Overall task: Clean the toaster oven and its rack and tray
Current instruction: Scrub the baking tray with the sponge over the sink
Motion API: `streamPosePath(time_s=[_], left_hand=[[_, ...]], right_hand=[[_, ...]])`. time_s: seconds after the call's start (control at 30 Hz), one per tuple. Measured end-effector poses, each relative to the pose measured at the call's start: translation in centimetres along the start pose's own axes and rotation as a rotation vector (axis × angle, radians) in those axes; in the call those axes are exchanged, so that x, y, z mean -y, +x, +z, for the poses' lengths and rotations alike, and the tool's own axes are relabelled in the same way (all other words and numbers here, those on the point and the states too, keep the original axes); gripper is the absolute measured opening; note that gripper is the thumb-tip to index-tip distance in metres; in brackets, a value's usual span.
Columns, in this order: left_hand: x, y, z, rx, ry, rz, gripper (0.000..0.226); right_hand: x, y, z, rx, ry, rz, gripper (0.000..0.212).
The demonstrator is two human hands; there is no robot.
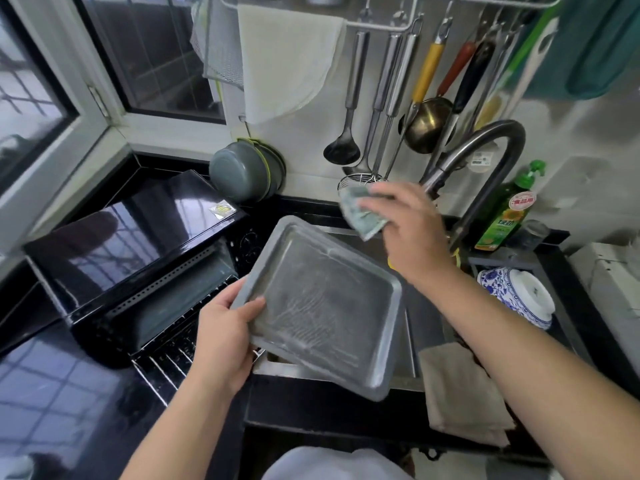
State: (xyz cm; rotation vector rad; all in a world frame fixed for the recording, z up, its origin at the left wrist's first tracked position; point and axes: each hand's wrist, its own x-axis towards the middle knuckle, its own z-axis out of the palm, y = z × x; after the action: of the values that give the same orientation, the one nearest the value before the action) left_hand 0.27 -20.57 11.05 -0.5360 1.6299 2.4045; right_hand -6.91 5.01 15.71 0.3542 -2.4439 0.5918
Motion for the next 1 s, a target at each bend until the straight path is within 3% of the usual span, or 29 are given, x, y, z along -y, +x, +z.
streamPosePath(time_s=[0.07, 0.13, 0.33, 0.47, 0.6, 0.8, 1.0], left_hand=[[0.1, -0.1, 0.8, 0.046, 0.022, 0.000, 0.040], [0.2, 0.1, 1.1, 0.064, 0.000, -0.008, 0.040], [0.1, 1.1, -0.6, 0.015, -0.056, 0.011, 0.043], [1.6, 1.2, 2.8, 0.086, -0.042, -0.011, 0.043], [1.8, 3.4, 4.2, -0.040, -0.108, 0.025, 0.043], [3.6, 4.0, 1.9, -0.164, -0.110, 0.030, 0.040], [4.0, 4.3, 1.9, -0.205, -0.143, 0.097, 0.044]], right_hand=[[1.0, -0.2, 1.9, 0.247, -0.024, -0.223, 0.038], [0.3, -1.5, 2.7, 0.387, -0.064, -0.274, 0.040], [-4.7, -6.6, -0.4, 0.427, -0.091, -0.081, 0.052], [-0.8, -0.3, 4.1, 0.372, 0.000, -0.133, 0.049], [-1.6, 2.7, 6.3, 0.452, -0.033, -0.141, 0.050], [-7.3, -4.1, 5.2, 0.652, -0.219, 0.152, 0.057], [-5.2, -4.4, 8.3, 0.499, -0.152, 0.396, 0.038]])
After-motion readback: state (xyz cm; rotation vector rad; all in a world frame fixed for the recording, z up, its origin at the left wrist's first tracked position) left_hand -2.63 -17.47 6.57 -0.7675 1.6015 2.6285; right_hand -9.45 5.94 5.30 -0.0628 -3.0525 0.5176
